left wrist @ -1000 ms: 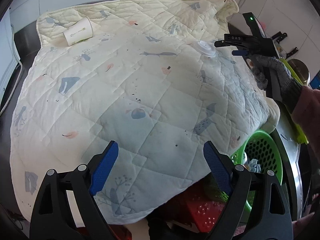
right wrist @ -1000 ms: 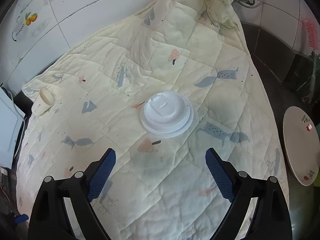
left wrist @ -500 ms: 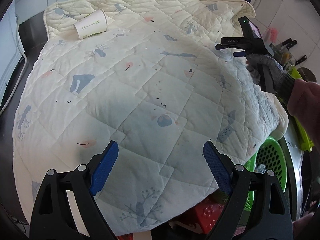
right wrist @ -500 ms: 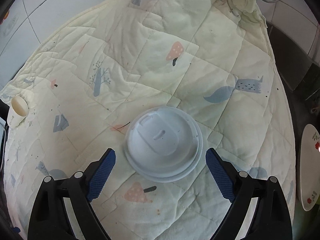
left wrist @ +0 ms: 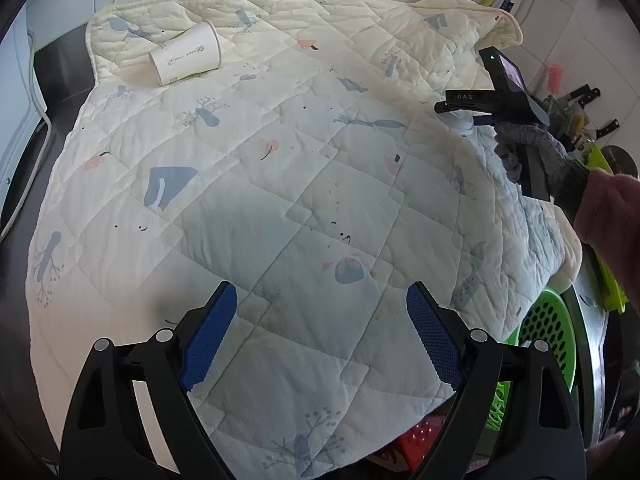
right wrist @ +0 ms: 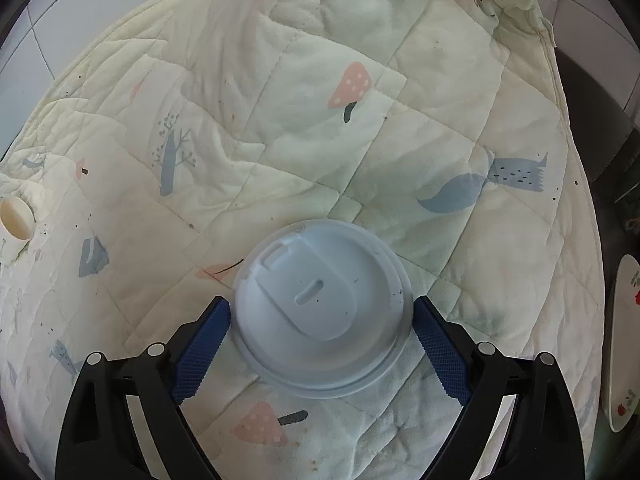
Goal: Collect trash
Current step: 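Move the right tool to the white cup lid and grasp it, then grasp the white paper cup with the left tool while the right tool holds the lid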
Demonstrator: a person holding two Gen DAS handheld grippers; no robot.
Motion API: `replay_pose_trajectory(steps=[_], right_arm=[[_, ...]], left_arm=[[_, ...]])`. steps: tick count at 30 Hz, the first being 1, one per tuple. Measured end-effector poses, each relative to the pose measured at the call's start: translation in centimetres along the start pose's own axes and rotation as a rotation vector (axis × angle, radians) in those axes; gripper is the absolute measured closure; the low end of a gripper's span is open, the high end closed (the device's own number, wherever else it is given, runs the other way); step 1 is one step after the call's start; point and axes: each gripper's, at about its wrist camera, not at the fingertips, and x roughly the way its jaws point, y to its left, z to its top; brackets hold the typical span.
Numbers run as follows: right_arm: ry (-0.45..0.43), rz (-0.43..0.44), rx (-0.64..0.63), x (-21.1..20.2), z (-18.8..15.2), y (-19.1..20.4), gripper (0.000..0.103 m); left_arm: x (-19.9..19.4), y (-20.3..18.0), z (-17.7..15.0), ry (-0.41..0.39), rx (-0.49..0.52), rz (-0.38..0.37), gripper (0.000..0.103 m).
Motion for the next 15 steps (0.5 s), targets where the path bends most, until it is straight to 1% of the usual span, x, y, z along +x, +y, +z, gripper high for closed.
replay_pose_trajectory(steps=[3, 4, 7, 11, 15], right_arm=[[-0.005, 0.002, 0.001, 0.0, -0.1, -0.2, 0.015], [-0.010, 0.002, 0.005, 0.0, 0.0, -0.2, 0.020], [-0.008, 0.015, 0.017, -0.4, -0.5, -1.0, 0.020], [-0.029, -0.006, -0.010, -1.1, -0.9, -1.2, 0.020], [-0.035, 0.022, 0.002, -1.8, -1.3, -1.2, 0.020]], left_arm=[[-0.1, 0.1, 0.5, -0.010, 0.003, 0.001, 0.017], [-0.1, 0.1, 0.6, -0.012, 0.004, 0.002, 0.017], [-0.2, 0.4, 1.2, -0.022, 0.011, 0.006, 0.017], [-0.3, 0.9, 2.2, -0.035, 0.012, 0.014, 0.017], [-0.4, 2.1, 4.0, -0.069, 0.028, 0.061, 0.017]])
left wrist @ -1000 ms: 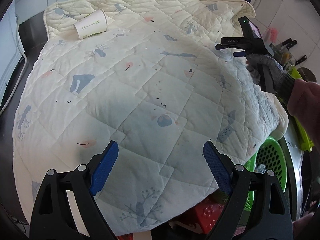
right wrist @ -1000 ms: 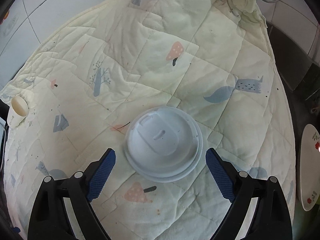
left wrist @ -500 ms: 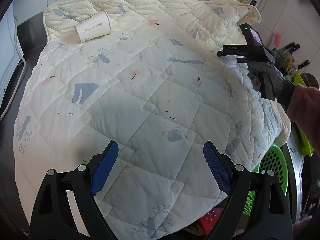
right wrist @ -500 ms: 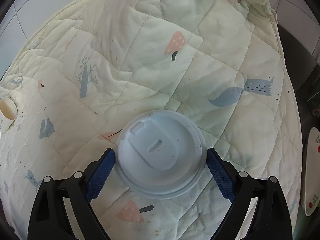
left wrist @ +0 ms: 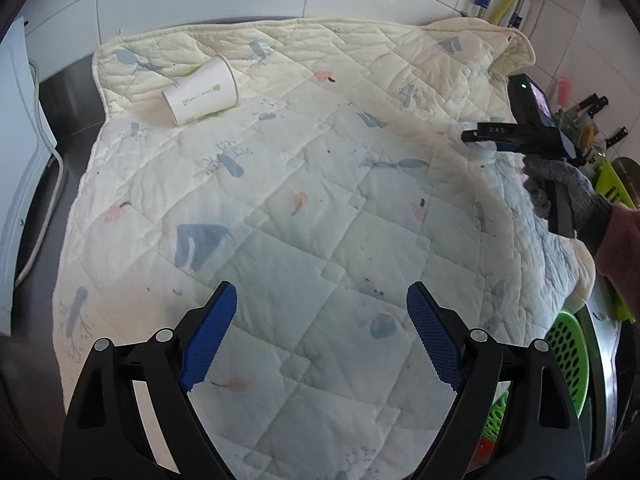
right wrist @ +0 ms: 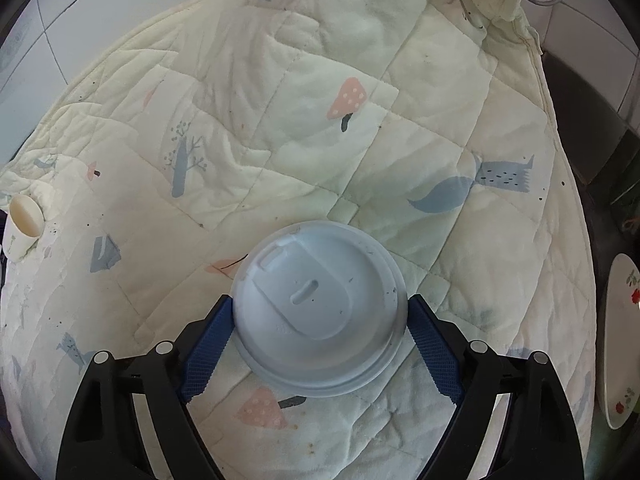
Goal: Collect trash
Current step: 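Grasp the white paper cup with the left tool while the right tool holds the lid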
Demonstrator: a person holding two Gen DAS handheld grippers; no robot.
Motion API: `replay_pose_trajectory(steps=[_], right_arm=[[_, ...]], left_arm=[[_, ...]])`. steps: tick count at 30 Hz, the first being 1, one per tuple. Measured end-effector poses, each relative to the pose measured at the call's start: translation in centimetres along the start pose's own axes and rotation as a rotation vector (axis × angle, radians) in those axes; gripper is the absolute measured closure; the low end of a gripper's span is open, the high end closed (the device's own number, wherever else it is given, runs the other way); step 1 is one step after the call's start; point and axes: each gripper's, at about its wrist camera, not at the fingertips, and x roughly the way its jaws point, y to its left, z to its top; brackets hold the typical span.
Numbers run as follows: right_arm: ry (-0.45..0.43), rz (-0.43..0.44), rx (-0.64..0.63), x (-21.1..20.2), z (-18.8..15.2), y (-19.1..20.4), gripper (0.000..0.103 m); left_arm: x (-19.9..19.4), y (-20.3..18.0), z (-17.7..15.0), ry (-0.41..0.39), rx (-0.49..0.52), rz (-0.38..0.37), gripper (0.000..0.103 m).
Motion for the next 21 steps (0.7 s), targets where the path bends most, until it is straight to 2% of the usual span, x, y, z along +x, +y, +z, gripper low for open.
replay_pose_trajectory(steps=[6, 13, 21], right_arm=[[-0.023, 0.046, -0.041, -2.6, -1.3, 1.0, 0.020], [-0.036, 0.107, -0.097, -5.7, -2.9, 2.6, 0.020], [-0.050, 0.172, -0.119, -9.9, -6.2, 4.6, 0.020]], left_arm=[[0.9, 3.0, 4.8, -0.078, 0.024, 0.083, 0.017], [2.9, 5.5, 10.4, -0.119, 0.097, 0.166, 0.017], [6.1, 7.2, 15.6, -0.098, 0.177, 0.203, 0.016]])
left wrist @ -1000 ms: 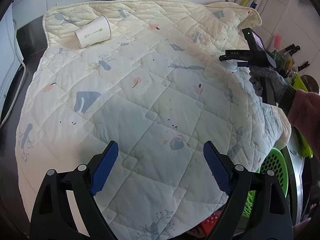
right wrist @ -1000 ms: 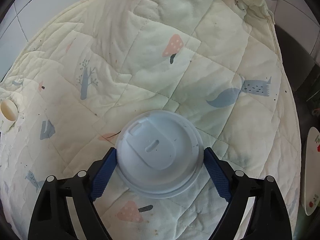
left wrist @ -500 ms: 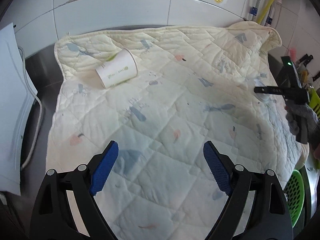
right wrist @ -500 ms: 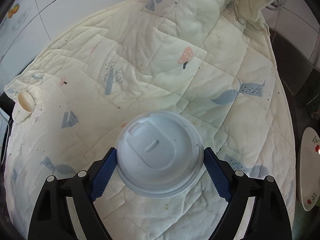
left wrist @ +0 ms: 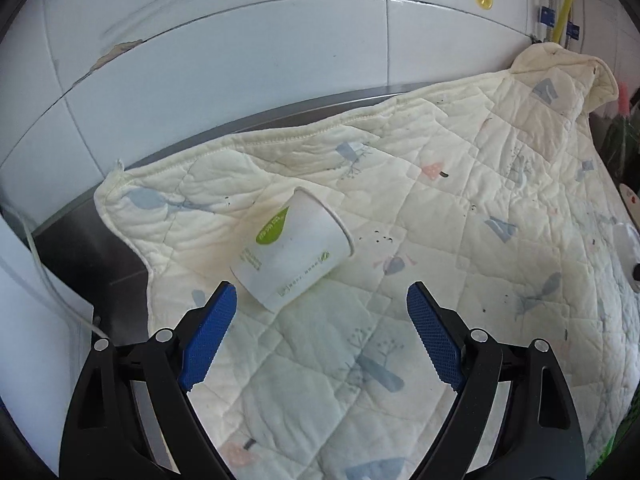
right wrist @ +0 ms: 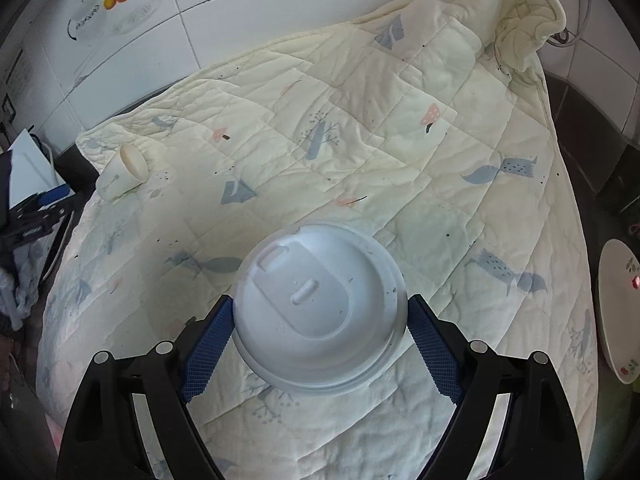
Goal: Collect trash
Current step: 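Grasp the white paper cup with the left tool while the right tool holds the lid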
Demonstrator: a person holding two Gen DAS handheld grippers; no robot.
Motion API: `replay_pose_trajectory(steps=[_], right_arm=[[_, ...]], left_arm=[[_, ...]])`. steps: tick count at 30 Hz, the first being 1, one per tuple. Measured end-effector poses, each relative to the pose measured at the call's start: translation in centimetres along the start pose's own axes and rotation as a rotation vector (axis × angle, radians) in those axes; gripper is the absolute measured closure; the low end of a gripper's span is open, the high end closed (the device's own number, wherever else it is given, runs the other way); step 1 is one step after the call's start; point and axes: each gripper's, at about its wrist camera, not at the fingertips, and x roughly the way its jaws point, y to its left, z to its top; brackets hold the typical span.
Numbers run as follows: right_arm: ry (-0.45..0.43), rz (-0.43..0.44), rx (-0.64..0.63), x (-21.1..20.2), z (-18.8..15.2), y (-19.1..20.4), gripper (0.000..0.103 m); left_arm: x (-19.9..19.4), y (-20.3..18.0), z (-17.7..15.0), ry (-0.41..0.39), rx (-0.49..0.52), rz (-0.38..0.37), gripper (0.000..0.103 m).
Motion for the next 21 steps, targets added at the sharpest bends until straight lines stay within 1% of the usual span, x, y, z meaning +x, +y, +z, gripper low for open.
replay_pose_trajectory(steps=[2, 6, 7, 9, 13, 17, 19, 21], right_arm=[[0.002, 0.010, -0.003, -0.8, -0.9, 0.5, 0.020], [0.014, 0.031, 0.003, -2.1, -3.1, 1.1, 0.020], [0.020, 0.036, 0.006, -2.4, -3.7, 1.2, 0.020], [0.026, 0.030, 0.004, -2.9, -4.6, 1.2, 0.020], [0.036, 0.033, 0.032, -3.8, -6.2, 0.8, 0.020], [0.035, 0.032, 0.069, -4.7, -7.5, 0.4, 0.020], [0.039, 0.031, 0.087, -5.0, -8.1, 0.2, 0.020], [0.043, 0.027, 0.095, -5.1, -8.6, 0.2, 0.020]], left_arm=[[1.3, 0.2, 0.8, 0.010, 0.028, 0.019, 0.016], [4.1, 0.8, 1.9, 0.053, 0.085, 0.018, 0.015], [4.6, 0.9, 2.0, 0.062, 0.098, 0.016, 0.015], [5.8, 0.9, 2.1, 0.078, 0.137, 0.036, 0.015], [7.9, 1.2, 2.4, 0.116, 0.154, 0.033, 0.015], [9.5, 0.7, 2.4, 0.148, 0.205, 0.038, 0.015], [10.1, 0.3, 2.4, 0.153, 0.225, 0.042, 0.018], [10.3, 0.2, 2.5, 0.145, 0.219, 0.038, 0.020]])
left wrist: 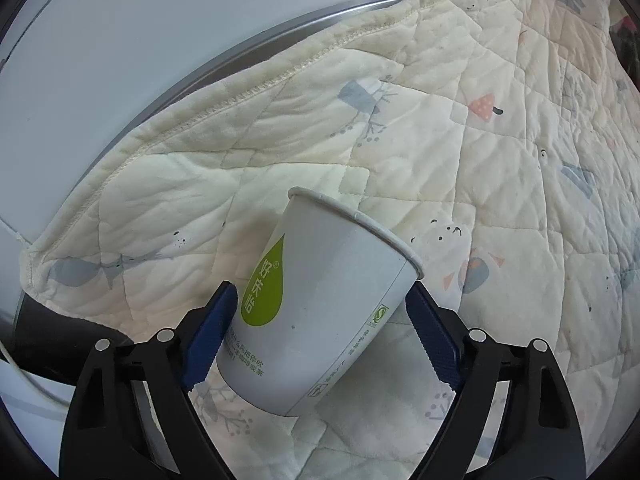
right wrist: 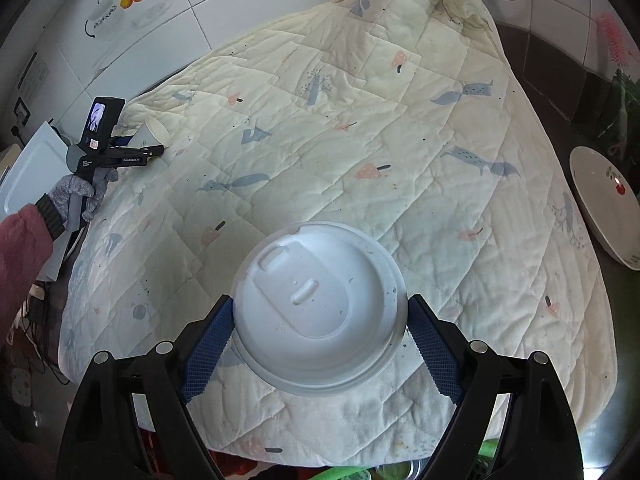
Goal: Collect trash
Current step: 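Grasp the white paper cup with the left tool while the right tool holds the lid, then carry the lid and paper cup to the green basket and release both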
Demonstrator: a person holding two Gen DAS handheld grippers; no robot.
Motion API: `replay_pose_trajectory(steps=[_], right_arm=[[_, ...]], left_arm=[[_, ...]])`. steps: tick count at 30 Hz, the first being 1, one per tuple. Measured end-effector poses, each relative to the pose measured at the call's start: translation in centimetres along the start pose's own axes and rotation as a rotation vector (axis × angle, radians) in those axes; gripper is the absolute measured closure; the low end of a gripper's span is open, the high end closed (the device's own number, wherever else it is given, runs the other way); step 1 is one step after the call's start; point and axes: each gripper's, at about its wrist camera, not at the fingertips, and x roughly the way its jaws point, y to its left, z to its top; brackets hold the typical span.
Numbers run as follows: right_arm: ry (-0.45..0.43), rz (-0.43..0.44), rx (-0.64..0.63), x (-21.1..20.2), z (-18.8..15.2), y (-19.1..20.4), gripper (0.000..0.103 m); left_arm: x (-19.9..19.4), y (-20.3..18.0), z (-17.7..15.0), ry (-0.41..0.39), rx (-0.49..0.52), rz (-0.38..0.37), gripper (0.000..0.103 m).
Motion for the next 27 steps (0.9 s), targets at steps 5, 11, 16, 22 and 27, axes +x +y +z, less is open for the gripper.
replay_pose_trajectory(steps=[5, 11, 16, 22, 27], right_arm=[[-0.005, -0.004, 0.023, -0.7, -1.0, -0.1, 0.020], [-0.018, 0.004, 0.050, -1.5, -2.1, -0.2, 0.020], [-0.029, 0.024, 0.052, -2.1, -3.3, 0.1, 0.020], [-0.054, 0.033, 0.048, -3.9, -5.0, -0.5, 0.020], [-0.074, 0.042, 0.050, -6.0, -6.8, -1.7, 0.020]], left_arm=[[-0.2, 0.0, 0.0, -0.020, -0.030, -0.015, 0.032], [-1.9, -0.7, -1.4, -0.027, -0.090, -0.021, 0.041], [-4.0, -1.2, -2.9, -0.029, -0.158, -0.018, 0.042], [-7.9, -3.5, -5.3, -0.033, -0.206, -0.030, 0.042], [-12.0, -6.1, -6.5, -0.061, -0.212, -0.034, 0.042]])
